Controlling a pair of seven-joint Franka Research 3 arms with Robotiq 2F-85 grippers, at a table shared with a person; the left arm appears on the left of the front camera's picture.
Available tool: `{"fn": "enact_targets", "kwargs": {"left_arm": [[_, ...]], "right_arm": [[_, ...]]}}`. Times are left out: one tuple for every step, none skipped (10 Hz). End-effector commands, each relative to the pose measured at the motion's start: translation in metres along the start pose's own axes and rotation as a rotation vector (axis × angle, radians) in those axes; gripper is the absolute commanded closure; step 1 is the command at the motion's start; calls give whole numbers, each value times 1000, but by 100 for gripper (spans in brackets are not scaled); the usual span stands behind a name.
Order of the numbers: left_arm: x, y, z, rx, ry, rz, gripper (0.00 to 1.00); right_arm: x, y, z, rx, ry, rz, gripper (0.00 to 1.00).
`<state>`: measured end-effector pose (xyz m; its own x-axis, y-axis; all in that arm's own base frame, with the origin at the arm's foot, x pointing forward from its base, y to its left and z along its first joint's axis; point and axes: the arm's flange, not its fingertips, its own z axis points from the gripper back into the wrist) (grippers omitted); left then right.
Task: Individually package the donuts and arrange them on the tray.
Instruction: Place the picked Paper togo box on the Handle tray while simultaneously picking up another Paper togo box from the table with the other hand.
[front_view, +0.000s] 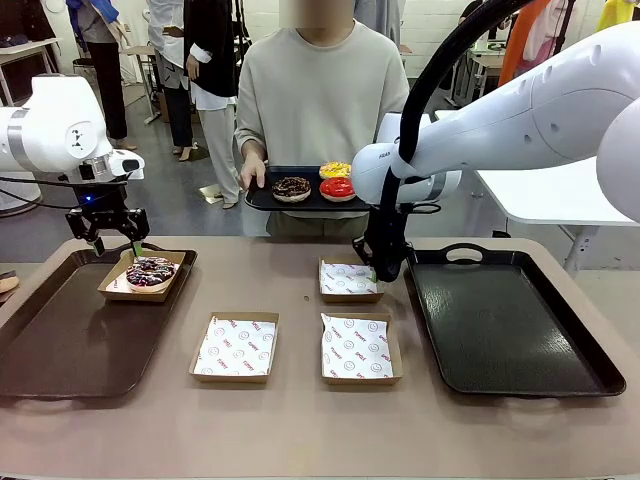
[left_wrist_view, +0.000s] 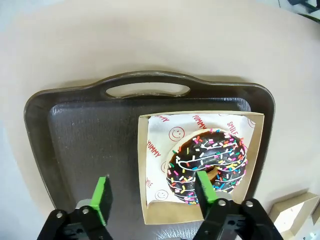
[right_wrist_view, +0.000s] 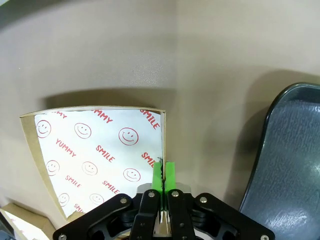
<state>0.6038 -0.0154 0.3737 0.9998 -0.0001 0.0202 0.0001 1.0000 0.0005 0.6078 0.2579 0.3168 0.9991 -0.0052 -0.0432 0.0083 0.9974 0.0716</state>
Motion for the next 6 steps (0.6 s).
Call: {"fn": "enact_targets", "kwargs": {"left_arm": [[-2, 3, 8, -16, 15, 8, 11], [-3, 4, 9, -26, 19, 9, 1], [-9, 4, 13, -46, 22, 20, 1], [-23, 7, 25, -99, 28, 23, 1], [-41, 14, 39, -174, 19, 12, 1], [-64, 27, 57, -262, 16, 15, 1]], "right_arm": [[0, -2, -1, 14, 0, -14, 100], [-1, -2, 1, 16, -1, -18, 100], [-2, -2, 7, 24, 3, -33, 100], [-5, -2, 22, 30, 3, -46, 100], [-10, -1, 41, 36, -8, -25, 100], [-13, 0, 62, 41, -28, -22, 100]]}}
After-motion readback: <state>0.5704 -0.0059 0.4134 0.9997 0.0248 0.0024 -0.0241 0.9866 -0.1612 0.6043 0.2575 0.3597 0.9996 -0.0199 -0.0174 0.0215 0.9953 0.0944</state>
